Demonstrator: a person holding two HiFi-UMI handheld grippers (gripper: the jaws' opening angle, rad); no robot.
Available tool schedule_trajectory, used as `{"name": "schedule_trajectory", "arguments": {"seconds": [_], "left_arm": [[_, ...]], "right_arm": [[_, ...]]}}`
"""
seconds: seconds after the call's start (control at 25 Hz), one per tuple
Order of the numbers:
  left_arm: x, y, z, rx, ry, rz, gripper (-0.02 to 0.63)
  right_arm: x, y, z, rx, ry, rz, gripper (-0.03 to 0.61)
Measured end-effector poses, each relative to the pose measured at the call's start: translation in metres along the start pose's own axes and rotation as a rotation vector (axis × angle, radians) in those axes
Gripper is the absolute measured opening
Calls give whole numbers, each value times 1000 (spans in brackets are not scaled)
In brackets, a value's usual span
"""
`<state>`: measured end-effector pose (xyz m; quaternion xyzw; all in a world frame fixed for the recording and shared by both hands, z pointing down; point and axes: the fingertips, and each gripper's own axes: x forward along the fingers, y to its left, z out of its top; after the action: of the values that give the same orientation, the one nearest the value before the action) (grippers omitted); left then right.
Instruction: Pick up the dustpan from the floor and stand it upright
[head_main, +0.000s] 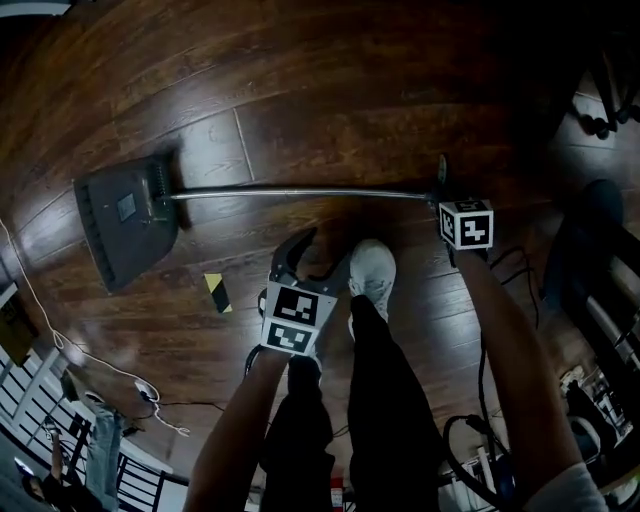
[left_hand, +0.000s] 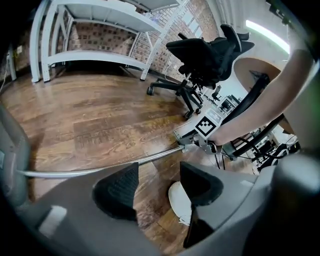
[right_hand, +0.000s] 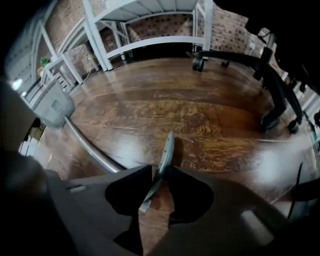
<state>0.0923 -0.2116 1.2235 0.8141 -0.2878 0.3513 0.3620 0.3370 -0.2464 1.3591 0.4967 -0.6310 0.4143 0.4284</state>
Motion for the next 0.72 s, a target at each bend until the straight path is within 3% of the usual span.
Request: {"name": "schedule_trajectory", "arguments": {"seconds": [0.16, 0.32, 0.48, 0.64, 0.72], "left_arm": [[-12, -4, -1, -21, 15, -10, 282], [-45, -2, 26, -51, 6, 15, 282], [-109, -27, 55, -94, 7, 32, 282], [-188, -59, 98, -98, -49, 40, 279], [-226, -61, 128, -61, -99, 67, 279]], "right_arm": [[-19, -11, -2, 146, 51, -49, 72], [-80, 0, 30, 159, 34, -80, 71], [-179, 29, 74, 165, -28, -53, 71], [-291, 60, 118, 166, -95, -118, 72], [-338, 78, 149, 135, -129, -160, 74]]}}
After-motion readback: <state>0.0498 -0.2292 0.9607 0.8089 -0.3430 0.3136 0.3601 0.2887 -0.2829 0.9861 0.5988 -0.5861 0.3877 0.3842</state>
